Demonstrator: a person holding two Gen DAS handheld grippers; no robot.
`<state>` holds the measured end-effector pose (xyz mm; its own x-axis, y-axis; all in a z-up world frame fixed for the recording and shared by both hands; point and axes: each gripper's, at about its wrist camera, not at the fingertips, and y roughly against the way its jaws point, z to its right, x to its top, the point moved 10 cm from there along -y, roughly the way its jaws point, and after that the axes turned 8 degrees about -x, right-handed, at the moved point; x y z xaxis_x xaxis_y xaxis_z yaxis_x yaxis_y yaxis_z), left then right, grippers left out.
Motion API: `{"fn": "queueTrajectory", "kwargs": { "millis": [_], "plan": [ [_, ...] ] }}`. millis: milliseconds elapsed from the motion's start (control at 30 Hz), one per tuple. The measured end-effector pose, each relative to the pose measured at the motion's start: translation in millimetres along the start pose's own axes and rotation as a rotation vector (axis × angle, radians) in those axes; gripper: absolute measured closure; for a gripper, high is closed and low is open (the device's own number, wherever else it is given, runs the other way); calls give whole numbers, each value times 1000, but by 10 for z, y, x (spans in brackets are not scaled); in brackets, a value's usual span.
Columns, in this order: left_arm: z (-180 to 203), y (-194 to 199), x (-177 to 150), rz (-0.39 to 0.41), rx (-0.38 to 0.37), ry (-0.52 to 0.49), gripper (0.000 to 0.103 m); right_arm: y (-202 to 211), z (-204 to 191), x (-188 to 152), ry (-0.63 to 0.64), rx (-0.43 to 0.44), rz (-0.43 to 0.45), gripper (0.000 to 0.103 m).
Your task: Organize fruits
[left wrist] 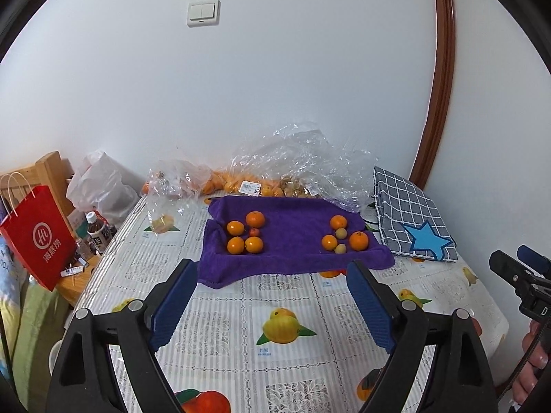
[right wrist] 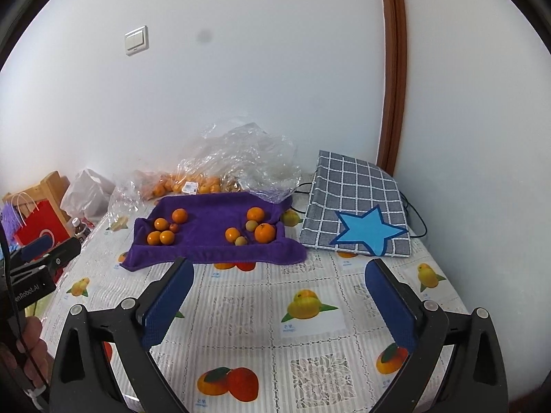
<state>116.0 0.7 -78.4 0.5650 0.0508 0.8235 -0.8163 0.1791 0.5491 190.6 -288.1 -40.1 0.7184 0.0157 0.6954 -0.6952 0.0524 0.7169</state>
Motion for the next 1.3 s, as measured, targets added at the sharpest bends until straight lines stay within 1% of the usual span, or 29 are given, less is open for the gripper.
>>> {"fn": "queueTrajectory", "kwargs": {
  "millis": [400, 767, 1300],
  "plan": [
    [17, 69, 11, 16, 13, -13, 15, 61, -98, -57, 16, 9, 4, 4],
    [15, 56, 9, 13, 13, -6, 15, 69, -6, -113, -7, 6, -4, 4],
    [44, 71, 5, 10, 5, -11, 15, 107, 12, -112, -15, 11, 3, 4]
  ]
}}
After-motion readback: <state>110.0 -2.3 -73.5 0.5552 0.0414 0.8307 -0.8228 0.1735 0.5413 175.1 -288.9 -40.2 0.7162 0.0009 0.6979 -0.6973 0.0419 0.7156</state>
